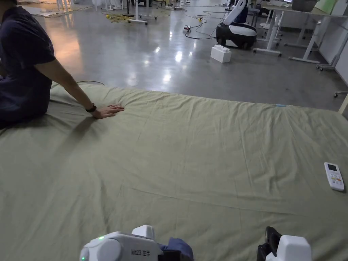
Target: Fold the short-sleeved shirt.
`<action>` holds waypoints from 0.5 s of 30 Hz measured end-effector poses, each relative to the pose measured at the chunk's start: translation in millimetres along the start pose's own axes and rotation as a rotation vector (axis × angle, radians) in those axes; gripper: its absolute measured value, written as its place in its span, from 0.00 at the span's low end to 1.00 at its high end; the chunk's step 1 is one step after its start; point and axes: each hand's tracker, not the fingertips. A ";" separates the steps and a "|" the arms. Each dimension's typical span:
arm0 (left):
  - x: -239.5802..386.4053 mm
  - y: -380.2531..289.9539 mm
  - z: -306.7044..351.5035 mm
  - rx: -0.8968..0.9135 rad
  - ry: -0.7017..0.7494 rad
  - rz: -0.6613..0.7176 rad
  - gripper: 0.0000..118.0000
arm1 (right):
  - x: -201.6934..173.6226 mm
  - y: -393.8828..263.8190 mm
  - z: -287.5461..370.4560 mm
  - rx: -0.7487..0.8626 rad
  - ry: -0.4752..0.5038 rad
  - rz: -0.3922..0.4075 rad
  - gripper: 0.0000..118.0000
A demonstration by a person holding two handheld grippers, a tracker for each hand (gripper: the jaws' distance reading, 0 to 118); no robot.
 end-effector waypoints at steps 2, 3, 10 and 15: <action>-0.7 4.0 18.3 0.033 -0.063 -0.015 0.49 | 1.0 0.6 0.2 0.002 -0.001 0.001 0.00; -1.5 4.8 26.1 0.045 -0.060 -0.016 0.49 | 1.4 0.9 0.1 0.003 -0.002 0.002 0.00; -4.0 9.1 3.6 0.052 0.047 -0.070 0.13 | 2.0 0.2 -0.7 -0.001 -0.003 -0.001 0.00; -2.1 -13.8 -41.0 -0.046 -0.006 -0.038 0.10 | 2.5 -2.8 0.9 -0.008 -0.004 0.004 0.00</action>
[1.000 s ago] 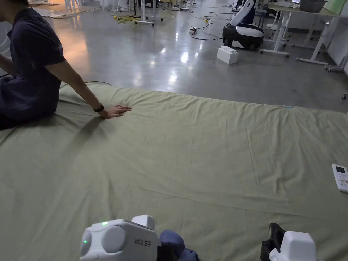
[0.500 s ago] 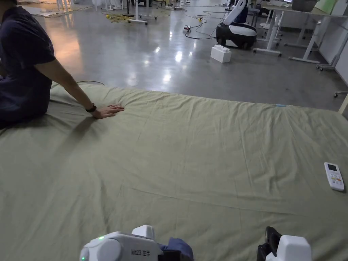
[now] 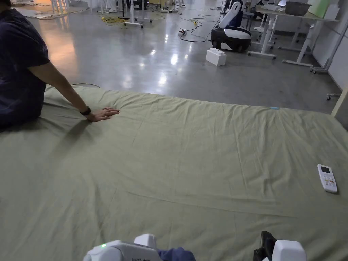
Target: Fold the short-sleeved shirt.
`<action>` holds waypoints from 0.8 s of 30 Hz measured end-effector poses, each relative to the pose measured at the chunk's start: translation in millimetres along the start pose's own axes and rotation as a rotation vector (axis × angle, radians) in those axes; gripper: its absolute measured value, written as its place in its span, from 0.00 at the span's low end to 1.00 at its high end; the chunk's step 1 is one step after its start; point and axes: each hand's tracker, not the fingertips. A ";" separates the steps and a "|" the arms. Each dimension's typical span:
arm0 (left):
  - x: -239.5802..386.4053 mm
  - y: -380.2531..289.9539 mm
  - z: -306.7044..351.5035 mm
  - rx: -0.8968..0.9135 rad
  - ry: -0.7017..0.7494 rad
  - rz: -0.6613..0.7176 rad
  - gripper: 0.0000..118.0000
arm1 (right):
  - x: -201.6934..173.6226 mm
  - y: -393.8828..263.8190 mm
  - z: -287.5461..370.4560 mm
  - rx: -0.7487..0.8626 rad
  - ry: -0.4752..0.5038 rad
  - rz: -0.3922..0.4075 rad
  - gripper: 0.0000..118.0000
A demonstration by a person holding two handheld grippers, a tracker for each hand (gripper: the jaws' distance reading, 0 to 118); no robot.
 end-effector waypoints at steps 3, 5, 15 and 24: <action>7.4 -12.3 -14.3 -0.005 -0.041 -0.001 0.08 | 2.9 -1.5 1.0 -0.005 -0.005 0.002 0.00; 13.9 -17.3 -22.2 -0.017 -0.057 -0.014 0.08 | 4.6 -2.1 1.1 -0.009 -0.009 0.003 0.00; 16.7 -27.0 -63.2 0.005 0.116 -0.111 0.03 | 6.2 -4.1 0.8 -0.017 -0.012 0.008 0.00; 28.6 -9.1 0.7 0.182 -0.021 -0.180 0.03 | 2.8 9.0 2.0 0.021 -0.011 0.003 0.00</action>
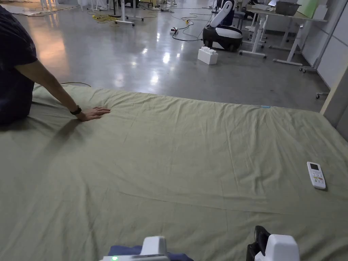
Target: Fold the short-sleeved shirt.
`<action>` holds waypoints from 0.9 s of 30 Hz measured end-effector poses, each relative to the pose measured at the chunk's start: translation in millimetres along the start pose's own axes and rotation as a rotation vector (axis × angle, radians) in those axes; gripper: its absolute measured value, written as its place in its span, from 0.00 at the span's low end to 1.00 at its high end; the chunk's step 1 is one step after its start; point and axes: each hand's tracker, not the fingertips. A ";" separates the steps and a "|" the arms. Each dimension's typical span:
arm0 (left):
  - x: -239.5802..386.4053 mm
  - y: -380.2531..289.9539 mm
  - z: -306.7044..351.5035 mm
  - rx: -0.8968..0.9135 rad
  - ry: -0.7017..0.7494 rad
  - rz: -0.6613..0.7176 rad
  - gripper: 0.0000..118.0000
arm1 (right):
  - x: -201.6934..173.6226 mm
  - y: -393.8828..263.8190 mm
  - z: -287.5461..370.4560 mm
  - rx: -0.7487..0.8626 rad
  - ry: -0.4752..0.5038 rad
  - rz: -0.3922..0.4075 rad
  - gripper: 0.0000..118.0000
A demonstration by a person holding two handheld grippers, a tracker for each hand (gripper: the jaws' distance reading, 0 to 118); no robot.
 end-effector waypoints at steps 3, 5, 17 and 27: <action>2.5 21.1 34.5 0.141 0.079 -0.134 0.03 | -3.0 10.8 -2.0 0.031 -0.006 -0.004 0.00; 2.0 35.4 58.7 0.255 0.187 -0.244 0.03 | -6.0 20.3 -3.0 0.060 -0.017 -0.009 0.00; -15.1 61.0 147.1 0.781 0.650 -0.454 0.03 | -18.4 64.0 -1.8 0.238 -0.089 0.005 0.00; -25.1 62.1 164.5 0.854 0.670 -0.418 0.03 | -12.3 77.5 6.1 0.303 -0.136 -0.003 0.00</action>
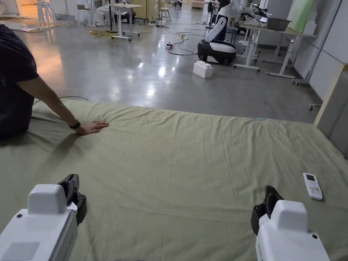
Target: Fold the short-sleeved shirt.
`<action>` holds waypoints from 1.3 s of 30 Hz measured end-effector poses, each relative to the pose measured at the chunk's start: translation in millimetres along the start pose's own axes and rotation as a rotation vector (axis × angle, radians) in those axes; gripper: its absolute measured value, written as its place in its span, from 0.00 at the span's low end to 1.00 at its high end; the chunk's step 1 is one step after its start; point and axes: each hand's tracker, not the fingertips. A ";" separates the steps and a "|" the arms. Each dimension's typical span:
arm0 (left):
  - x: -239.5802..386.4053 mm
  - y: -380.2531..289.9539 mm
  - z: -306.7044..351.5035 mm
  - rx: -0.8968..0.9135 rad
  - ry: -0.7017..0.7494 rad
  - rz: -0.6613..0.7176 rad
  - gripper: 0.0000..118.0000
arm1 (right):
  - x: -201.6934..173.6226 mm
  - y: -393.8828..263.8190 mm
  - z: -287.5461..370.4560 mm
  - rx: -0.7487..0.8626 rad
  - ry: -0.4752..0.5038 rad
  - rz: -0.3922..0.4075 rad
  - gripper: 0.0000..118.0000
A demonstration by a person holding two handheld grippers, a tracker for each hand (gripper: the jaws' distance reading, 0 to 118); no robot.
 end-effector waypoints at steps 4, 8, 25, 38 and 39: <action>-8.2 -7.0 1.2 -0.037 -0.015 -0.006 0.03 | -6.4 -16.5 11.6 -0.140 0.071 -0.034 0.00; -19.5 -19.9 3.2 -0.091 -0.014 -0.005 0.03 | -48.1 -51.3 40.8 -0.286 0.213 -0.041 0.00; -54.9 -88.8 14.5 -0.503 -0.219 0.206 0.08 | -134.5 -173.9 45.1 -0.512 0.294 0.098 0.00; -68.9 -145.9 -56.2 -0.909 -0.678 0.514 0.68 | -122.3 -183.5 40.3 -0.546 0.276 0.080 0.00; -69.4 -154.4 -63.6 -0.927 -0.736 0.572 0.68 | -121.3 -183.6 40.0 -0.546 0.279 0.079 0.00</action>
